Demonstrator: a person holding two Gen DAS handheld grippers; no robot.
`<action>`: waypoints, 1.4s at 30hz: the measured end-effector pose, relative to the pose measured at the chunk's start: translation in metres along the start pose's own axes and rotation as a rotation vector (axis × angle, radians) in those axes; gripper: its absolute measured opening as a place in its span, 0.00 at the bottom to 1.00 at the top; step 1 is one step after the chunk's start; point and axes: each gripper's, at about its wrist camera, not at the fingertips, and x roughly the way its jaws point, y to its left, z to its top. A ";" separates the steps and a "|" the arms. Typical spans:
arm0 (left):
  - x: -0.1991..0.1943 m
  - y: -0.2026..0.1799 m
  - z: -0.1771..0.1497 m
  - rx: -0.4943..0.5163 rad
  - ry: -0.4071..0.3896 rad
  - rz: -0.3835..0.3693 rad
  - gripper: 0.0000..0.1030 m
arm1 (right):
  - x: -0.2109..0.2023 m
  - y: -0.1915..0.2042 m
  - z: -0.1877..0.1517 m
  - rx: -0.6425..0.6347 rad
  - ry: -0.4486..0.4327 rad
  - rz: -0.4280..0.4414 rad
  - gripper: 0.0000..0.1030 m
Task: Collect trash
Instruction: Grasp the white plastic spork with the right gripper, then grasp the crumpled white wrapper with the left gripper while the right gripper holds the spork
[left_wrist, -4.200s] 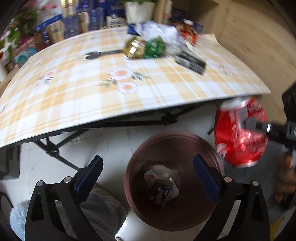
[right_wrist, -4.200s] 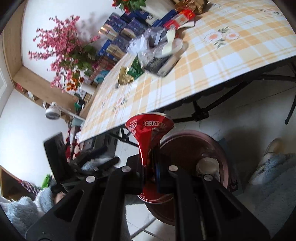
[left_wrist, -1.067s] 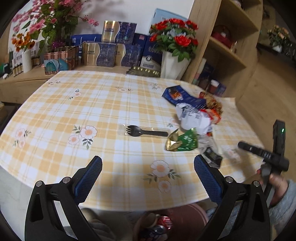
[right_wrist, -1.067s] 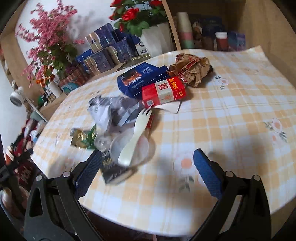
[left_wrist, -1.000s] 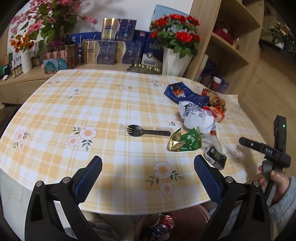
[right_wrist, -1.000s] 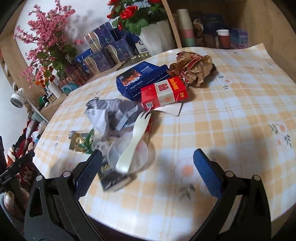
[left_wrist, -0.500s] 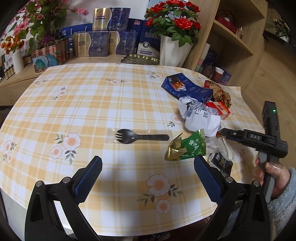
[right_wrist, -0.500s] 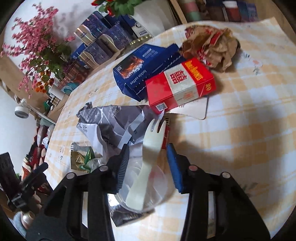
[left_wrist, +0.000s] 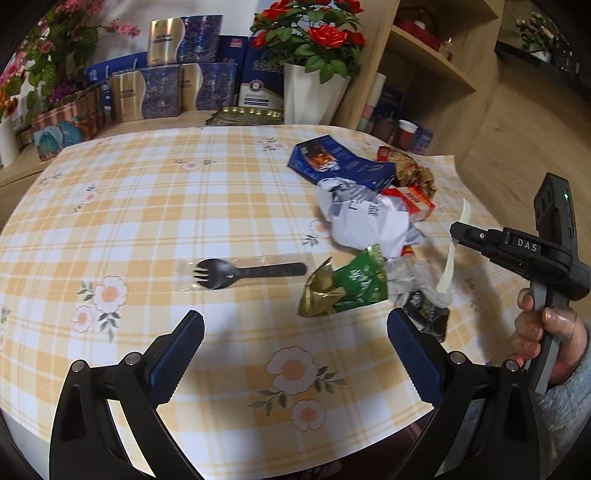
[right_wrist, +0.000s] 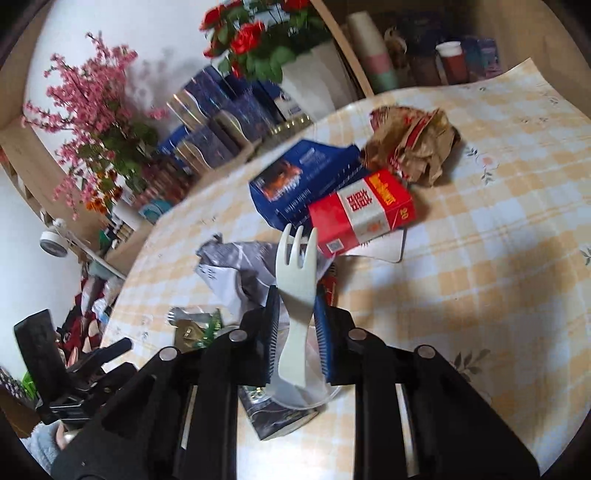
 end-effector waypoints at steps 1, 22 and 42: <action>0.001 -0.001 0.001 -0.001 0.002 -0.008 0.94 | -0.002 0.001 0.000 -0.006 -0.009 -0.005 0.21; 0.032 0.004 0.023 -0.152 0.067 -0.168 0.66 | -0.038 0.021 -0.013 -0.065 -0.123 0.028 0.07; 0.136 0.011 0.077 -0.552 0.215 -0.304 0.57 | -0.057 -0.019 -0.016 0.043 -0.166 0.002 0.07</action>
